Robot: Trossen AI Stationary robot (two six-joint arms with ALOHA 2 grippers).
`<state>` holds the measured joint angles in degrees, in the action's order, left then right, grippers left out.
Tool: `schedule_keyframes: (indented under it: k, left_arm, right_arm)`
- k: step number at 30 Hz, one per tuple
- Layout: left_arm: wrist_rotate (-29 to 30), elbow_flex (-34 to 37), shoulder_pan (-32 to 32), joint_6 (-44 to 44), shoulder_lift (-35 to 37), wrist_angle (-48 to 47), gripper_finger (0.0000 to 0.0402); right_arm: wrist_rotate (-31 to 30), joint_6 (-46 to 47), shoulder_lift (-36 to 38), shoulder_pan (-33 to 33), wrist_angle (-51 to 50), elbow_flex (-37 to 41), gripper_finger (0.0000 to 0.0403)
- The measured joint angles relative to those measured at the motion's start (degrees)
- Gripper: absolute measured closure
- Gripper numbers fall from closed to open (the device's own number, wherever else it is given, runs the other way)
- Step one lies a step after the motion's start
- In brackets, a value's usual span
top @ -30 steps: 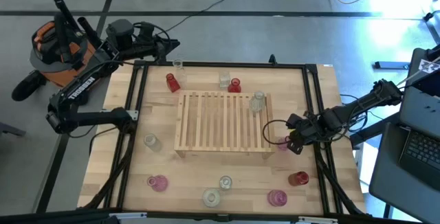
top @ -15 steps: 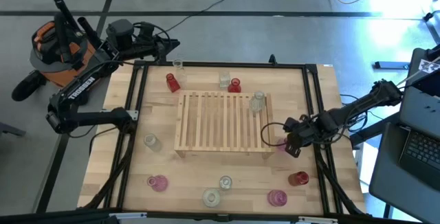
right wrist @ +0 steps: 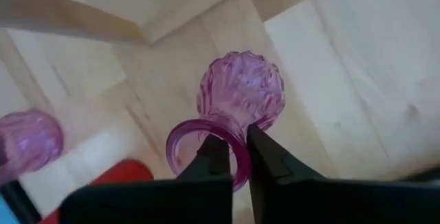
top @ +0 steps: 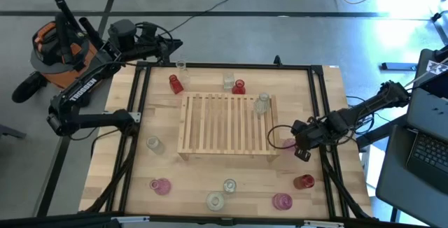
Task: Sort vases onto shelf
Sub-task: Put the violet vase on the shelf
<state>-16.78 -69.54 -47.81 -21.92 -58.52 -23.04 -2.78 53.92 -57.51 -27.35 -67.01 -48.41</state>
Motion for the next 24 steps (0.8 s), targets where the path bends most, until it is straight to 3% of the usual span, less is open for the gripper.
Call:
schedule_keyframes:
  k: [8,12,17,21,24]
  left_arm:
    - [0.82,0.0,0.02,-0.03,-1.67,0.07,0.0312]
    - [0.39,0.0,0.0,-0.06,-2.6,0.16,0.0311]
    - [-1.22,0.0,0.02,-0.4,-3.08,1.21,0.0311]
    - [-1.26,0.0,0.63,-0.51,-3.04,2.66,0.0311]
    - [-1.34,0.0,1.29,-0.62,-3.04,4.65,0.0312]
  right_arm:
    - [-2.02,-2.83,-0.08,2.81,-17.16,-21.29,0.0402]
    - [-10.53,-7.74,-1.69,7.19,-21.84,-36.13,0.0402]
    - [-20.37,-21.57,-6.35,14.53,-18.87,-52.46,0.0403]
    - [-19.53,-35.7,-12.0,22.17,-13.26,-62.47,0.0403]
    - [-13.1,-46.26,-16.98,28.92,-7.72,-68.3,0.0403]
